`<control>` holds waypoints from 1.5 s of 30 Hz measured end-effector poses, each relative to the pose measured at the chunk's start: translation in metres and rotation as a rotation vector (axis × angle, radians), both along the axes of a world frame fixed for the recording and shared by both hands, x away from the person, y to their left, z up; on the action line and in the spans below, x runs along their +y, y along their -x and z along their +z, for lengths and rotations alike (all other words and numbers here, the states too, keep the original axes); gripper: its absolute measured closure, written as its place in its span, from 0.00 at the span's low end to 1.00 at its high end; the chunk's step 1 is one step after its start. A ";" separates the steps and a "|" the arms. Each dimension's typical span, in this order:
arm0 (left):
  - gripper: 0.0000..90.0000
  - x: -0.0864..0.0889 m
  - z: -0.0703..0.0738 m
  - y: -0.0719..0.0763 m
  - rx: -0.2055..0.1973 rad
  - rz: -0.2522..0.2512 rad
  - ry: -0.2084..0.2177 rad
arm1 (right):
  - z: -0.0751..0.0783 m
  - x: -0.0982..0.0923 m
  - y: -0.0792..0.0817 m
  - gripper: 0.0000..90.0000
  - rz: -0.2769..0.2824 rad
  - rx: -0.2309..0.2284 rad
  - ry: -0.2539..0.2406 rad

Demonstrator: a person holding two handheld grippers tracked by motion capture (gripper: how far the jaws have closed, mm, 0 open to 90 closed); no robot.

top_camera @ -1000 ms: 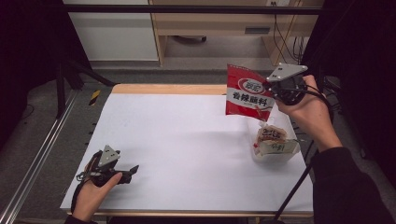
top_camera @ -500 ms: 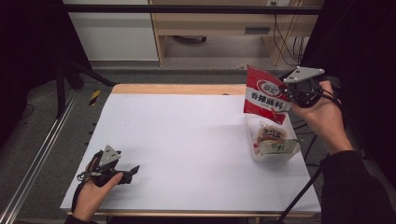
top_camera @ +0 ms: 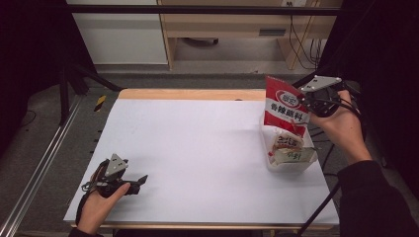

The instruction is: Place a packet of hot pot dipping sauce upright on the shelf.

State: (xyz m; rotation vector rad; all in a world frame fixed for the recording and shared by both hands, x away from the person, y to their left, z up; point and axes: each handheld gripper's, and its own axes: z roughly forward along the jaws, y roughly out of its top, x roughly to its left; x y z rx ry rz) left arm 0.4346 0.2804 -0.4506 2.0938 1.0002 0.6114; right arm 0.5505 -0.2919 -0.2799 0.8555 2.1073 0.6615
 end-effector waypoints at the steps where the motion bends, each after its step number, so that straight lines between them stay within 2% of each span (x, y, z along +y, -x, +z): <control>1: 0.10 0.000 0.000 0.000 0.001 0.001 0.000 | -0.002 0.000 -0.001 1.00 -0.002 0.001 -0.001; 6: 0.10 0.001 0.000 0.000 0.000 0.002 0.000 | -0.015 -0.001 -0.005 1.00 -0.011 0.014 -0.035; 10: 0.10 0.000 0.000 0.000 0.002 0.000 0.002 | -0.025 -0.001 -0.007 1.00 -0.025 0.017 -0.042; 14: 0.10 0.000 -0.001 0.000 0.004 -0.004 0.001 | -0.033 -0.002 -0.004 1.00 -0.036 0.028 -0.065; 28: 0.10 -0.002 -0.002 0.000 0.012 -0.012 -0.006 | -0.046 -0.024 0.003 0.98 -0.121 0.062 -0.116; 31: 0.10 -0.002 -0.003 -0.001 0.015 -0.013 -0.009 | -0.047 -0.025 0.004 0.88 -0.128 0.052 -0.117; 35: 0.10 -0.002 -0.002 0.000 0.014 -0.015 -0.008 | -0.045 -0.024 0.003 0.69 -0.144 0.038 -0.123; 37: 0.10 -0.002 -0.002 0.000 0.014 -0.014 -0.007 | -0.044 -0.023 0.004 0.57 -0.151 0.027 -0.119; 41: 0.10 -0.003 -0.002 0.000 0.015 -0.017 -0.006 | -0.034 -0.017 0.009 0.41 -0.158 -0.016 -0.120; 45: 0.10 -0.004 -0.002 0.000 0.015 -0.023 -0.011 | -0.016 -0.007 0.018 0.30 -0.132 -0.051 -0.124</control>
